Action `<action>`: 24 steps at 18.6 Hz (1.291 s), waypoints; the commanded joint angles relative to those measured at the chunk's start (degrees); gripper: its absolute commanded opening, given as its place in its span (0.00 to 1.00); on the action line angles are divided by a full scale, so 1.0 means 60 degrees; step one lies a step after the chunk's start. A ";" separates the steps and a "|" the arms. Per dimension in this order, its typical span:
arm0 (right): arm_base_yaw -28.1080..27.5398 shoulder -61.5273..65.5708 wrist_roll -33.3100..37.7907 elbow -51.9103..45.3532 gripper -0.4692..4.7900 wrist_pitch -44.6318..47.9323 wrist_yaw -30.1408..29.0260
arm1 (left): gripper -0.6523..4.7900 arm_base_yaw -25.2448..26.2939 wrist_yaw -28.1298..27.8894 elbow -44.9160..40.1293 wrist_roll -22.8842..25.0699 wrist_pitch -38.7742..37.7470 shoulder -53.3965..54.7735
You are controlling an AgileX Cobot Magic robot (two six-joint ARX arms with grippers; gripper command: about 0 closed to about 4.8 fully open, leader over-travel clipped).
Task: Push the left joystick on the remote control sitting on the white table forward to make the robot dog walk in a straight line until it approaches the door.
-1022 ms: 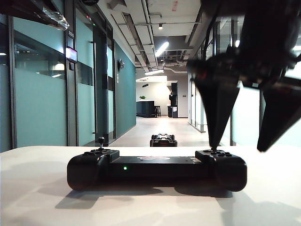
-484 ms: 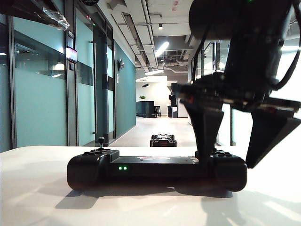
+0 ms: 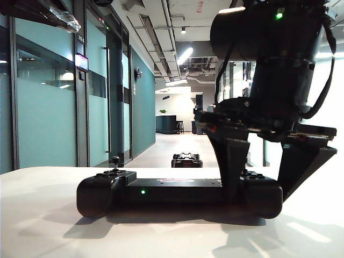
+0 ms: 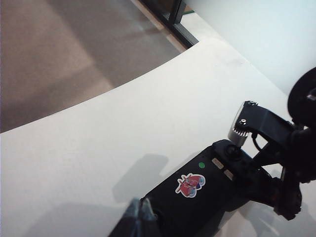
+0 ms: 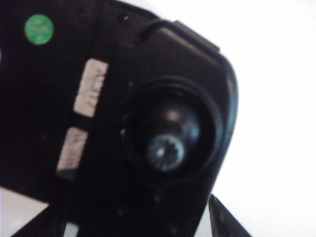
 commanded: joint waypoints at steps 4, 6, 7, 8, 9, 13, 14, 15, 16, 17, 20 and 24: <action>0.0000 0.0036 0.0018 0.0025 0.66 0.0175 0.0004 | 0.11 -0.0007 0.0073 0.0058 0.0000 0.0015 -0.0011; 0.0004 0.0036 0.0018 0.0025 0.65 0.0171 0.0004 | 0.11 -0.0007 0.0073 0.0058 0.0000 0.0015 -0.0011; 0.0004 0.0036 0.0018 0.0025 0.65 0.0171 0.0004 | 0.11 -0.0007 0.0073 0.0058 0.0004 0.0018 -0.0011; 0.0004 0.0036 0.0007 0.0025 0.65 0.0171 0.0000 | 0.11 -0.0007 0.0073 0.0058 0.0000 0.0015 -0.0011; 0.0004 0.0036 -0.0011 0.0025 0.65 0.0164 -0.0004 | 0.11 -0.0007 0.0073 0.0058 0.0000 0.0018 -0.0011; 0.0004 0.0087 -0.0066 0.0022 0.65 0.0197 0.0004 | 0.11 -0.0007 0.0073 0.0058 0.0000 0.0015 -0.0011; 0.0004 0.0113 -0.0106 0.0022 0.65 0.0197 0.0004 | 0.11 -0.0007 0.0073 0.0058 0.0000 0.0015 -0.0011; 0.0007 0.0153 -0.0113 0.0022 0.66 0.0197 0.0004 | 0.11 -0.0007 0.0073 0.0055 0.0000 0.0018 -0.0007; 0.0007 0.0204 -0.0113 0.0025 0.69 0.0200 0.0000 | 0.11 -0.0007 0.0073 0.0058 0.0000 0.0018 -0.0007; 0.0007 0.0222 -0.0113 0.0022 0.69 0.0197 0.0004 | 0.11 -0.0007 0.0073 0.0058 0.0000 0.0018 -0.0011; 0.0007 0.0335 -0.0113 0.0022 0.69 0.0200 0.0004 | 0.11 -0.0007 0.0069 0.0055 0.0000 0.0018 -0.0007; 0.0007 0.0335 -0.0106 0.0025 0.54 0.0197 0.0007 | 0.11 -0.0007 0.0069 0.0058 0.0004 0.0022 0.0015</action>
